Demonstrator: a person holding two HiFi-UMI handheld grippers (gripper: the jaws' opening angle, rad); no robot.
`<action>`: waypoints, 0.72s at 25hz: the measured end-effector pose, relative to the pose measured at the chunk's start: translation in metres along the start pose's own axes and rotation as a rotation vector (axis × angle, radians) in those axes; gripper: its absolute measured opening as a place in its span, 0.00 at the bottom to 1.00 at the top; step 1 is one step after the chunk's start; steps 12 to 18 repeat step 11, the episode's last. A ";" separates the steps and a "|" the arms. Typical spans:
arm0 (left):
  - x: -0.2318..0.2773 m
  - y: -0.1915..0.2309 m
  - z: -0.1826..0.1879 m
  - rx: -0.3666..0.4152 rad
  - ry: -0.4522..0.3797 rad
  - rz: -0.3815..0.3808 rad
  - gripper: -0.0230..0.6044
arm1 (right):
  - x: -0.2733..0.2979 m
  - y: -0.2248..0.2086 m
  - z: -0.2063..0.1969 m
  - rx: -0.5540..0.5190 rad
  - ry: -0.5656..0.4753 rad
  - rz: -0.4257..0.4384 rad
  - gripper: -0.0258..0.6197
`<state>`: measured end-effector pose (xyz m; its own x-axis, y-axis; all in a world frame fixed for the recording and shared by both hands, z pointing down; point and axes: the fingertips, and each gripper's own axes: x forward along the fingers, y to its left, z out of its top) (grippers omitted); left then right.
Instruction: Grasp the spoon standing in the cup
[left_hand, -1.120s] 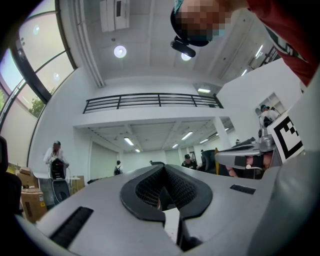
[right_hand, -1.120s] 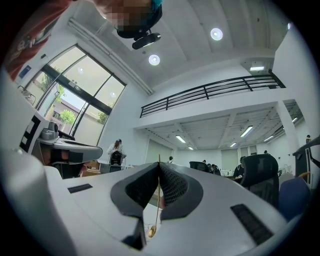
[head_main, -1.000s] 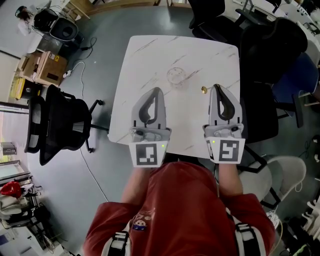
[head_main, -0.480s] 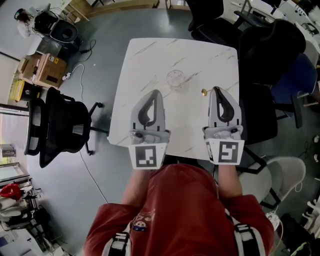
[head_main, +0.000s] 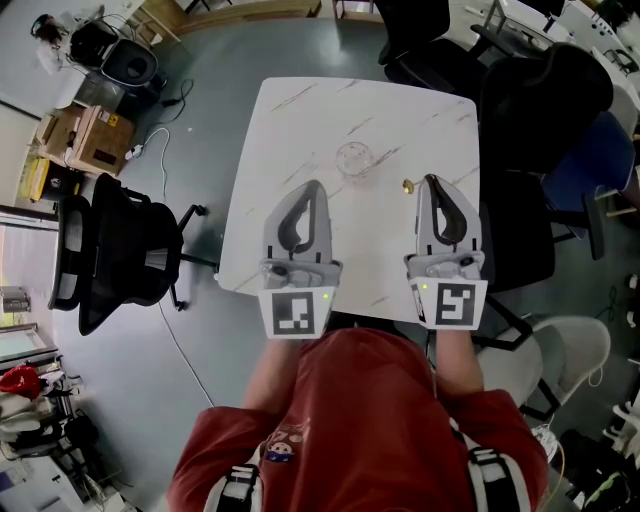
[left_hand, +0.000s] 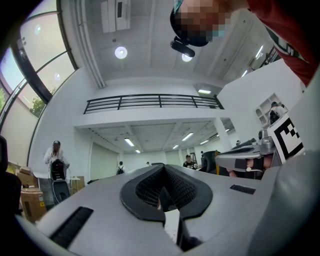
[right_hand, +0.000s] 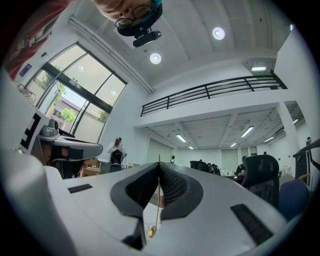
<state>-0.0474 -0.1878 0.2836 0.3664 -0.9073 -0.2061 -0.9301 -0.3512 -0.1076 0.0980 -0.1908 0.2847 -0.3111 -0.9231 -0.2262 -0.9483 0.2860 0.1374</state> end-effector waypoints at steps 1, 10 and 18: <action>0.000 0.000 -0.001 0.002 0.002 -0.001 0.05 | 0.001 0.000 0.000 -0.001 0.000 0.000 0.06; 0.003 0.003 -0.002 0.001 0.006 0.001 0.05 | 0.005 0.001 -0.002 -0.006 0.002 0.011 0.06; 0.003 0.004 -0.002 0.002 0.006 0.001 0.05 | 0.006 0.002 -0.001 -0.008 -0.001 0.013 0.06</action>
